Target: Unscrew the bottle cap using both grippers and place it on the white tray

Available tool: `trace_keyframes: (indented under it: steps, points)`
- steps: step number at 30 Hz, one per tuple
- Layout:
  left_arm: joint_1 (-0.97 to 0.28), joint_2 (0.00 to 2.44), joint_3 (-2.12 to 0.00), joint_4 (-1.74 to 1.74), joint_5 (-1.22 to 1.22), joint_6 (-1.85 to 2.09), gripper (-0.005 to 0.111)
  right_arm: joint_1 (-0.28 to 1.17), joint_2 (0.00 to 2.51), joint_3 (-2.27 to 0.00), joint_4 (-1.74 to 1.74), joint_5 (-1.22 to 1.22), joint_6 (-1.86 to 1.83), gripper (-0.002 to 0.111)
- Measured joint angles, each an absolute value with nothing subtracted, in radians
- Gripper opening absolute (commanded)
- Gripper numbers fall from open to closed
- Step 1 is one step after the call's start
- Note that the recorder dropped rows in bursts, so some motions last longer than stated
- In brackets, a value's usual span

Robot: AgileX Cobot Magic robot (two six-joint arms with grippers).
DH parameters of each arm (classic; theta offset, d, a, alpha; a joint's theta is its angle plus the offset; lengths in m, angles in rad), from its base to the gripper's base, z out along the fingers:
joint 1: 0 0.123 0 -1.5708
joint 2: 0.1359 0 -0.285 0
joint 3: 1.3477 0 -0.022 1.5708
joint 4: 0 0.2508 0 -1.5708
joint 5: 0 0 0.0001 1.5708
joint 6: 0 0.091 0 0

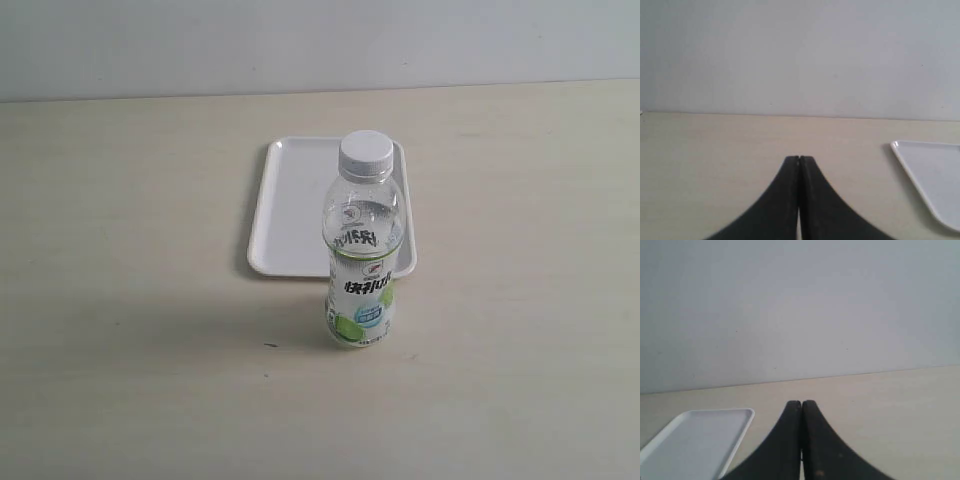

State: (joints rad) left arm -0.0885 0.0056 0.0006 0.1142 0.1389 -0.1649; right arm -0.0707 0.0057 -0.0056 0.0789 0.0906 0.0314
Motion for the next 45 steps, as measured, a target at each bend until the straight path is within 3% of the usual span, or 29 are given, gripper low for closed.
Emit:
trace_keyframes:
  steps: [27, 36, 45]
  points:
    - [-0.089, 0.006, 0.001, 0.113, 0.139, -0.165, 0.000, -0.071, 0.006, -0.006, 0.079, 0.089, 0.031, 0.000]
    - [-0.089, 0.006, 0.001, 0.113, 0.139, -0.165, 0.000, -0.071, 0.006, -0.006, 0.195, -0.049, 0.283, 0.000]
    - [-0.089, 0.006, 0.001, 0.113, 0.141, -0.165, 0.000, -0.071, 0.006, -0.006, 0.214, -0.092, 0.166, 0.000]
